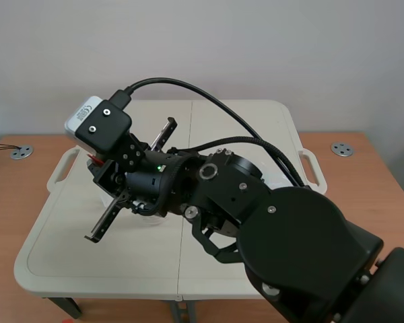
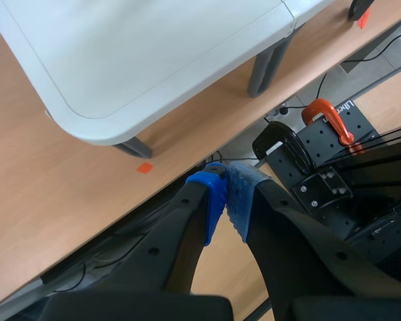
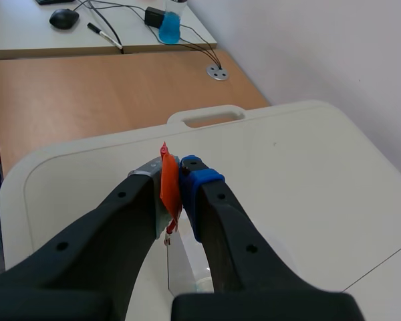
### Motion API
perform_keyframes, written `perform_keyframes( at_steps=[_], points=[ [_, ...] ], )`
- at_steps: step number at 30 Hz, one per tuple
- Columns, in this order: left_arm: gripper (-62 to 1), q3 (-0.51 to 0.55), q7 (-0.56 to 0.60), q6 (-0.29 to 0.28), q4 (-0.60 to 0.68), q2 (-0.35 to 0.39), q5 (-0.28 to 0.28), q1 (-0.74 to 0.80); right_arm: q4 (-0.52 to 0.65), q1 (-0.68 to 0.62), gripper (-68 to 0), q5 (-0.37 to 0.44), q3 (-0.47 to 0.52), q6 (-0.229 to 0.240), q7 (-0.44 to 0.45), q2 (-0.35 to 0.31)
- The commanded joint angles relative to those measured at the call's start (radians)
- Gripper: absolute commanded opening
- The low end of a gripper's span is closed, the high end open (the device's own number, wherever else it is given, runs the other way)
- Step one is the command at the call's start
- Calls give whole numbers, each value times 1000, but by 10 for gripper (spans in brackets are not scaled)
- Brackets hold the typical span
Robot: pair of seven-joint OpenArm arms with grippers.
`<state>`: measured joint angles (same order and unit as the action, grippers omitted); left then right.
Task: Hold the metal plate by the orange handle, dip it into the blue solution, take it out and point at it, then put the plate back in the beaker on the left.
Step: 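Lift the metal plate out of the left beaker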
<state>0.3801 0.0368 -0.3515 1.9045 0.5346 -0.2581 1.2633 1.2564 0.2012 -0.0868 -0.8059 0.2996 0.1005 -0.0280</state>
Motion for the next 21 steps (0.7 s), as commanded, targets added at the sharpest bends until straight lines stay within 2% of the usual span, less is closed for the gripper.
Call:
perform_keyframes(
  at_steps=[1, 11, 21],
  points=[
    [-590, 2, 14, -3, 4, -2, -6, -3, 8, 17, -662, 7, 29, -5, 18, 0],
    [-590, 2, 14, -3, 4, -2, -6, -12, 28, 15, -662, 8, 120, -4, 18, 0],
    [-590, 2, 14, -3, 4, -2, -6, -14, 83, 15, -662, 8, 127, 8, 9, 0]
  ],
)
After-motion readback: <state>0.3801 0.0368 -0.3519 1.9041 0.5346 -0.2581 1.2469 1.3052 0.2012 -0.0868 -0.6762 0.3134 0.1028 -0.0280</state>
